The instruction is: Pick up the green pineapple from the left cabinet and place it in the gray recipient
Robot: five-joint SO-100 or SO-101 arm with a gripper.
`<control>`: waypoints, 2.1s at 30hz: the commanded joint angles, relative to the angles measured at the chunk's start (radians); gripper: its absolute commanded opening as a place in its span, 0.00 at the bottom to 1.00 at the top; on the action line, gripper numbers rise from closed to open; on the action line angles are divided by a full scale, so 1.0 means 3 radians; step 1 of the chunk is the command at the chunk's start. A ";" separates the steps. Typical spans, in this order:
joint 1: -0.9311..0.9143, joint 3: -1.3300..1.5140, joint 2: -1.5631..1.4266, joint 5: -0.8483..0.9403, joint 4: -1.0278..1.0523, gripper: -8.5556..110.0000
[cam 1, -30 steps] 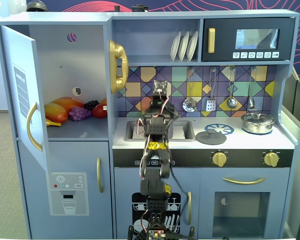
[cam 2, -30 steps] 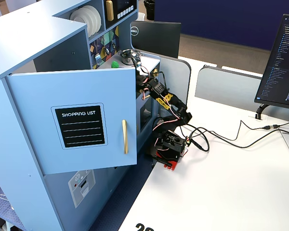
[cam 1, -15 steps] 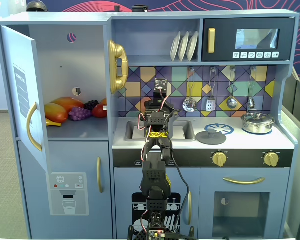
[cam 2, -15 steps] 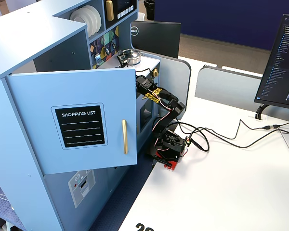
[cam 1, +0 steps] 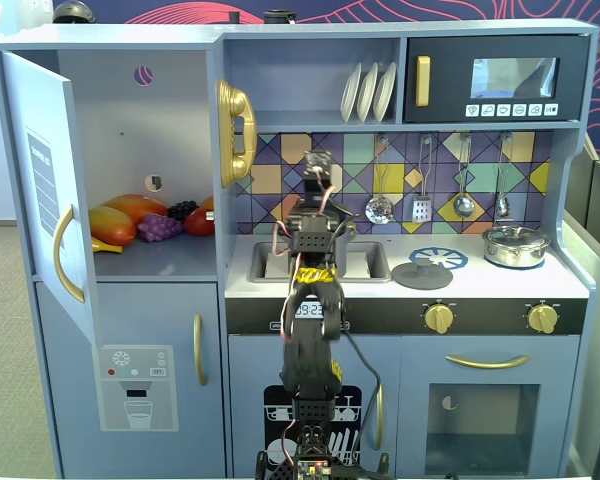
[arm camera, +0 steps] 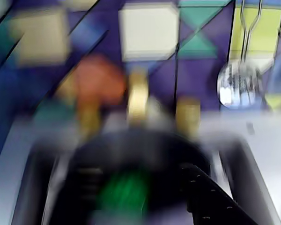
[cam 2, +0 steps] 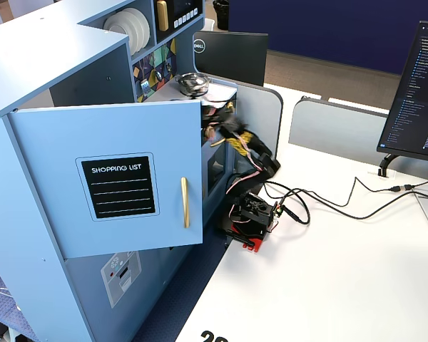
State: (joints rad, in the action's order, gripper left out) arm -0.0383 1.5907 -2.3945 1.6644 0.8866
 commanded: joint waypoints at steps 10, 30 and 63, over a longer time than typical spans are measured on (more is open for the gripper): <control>-0.0015 0.2158 -0.1703 -0.0486 0.1790 0.07; 0.0153 0.4699 -0.2199 -0.0711 0.1355 0.10; -0.0097 0.4699 -0.2613 -0.0511 0.2148 0.13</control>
State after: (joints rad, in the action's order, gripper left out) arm -0.0537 3.0005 -3.1815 1.5125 1.3468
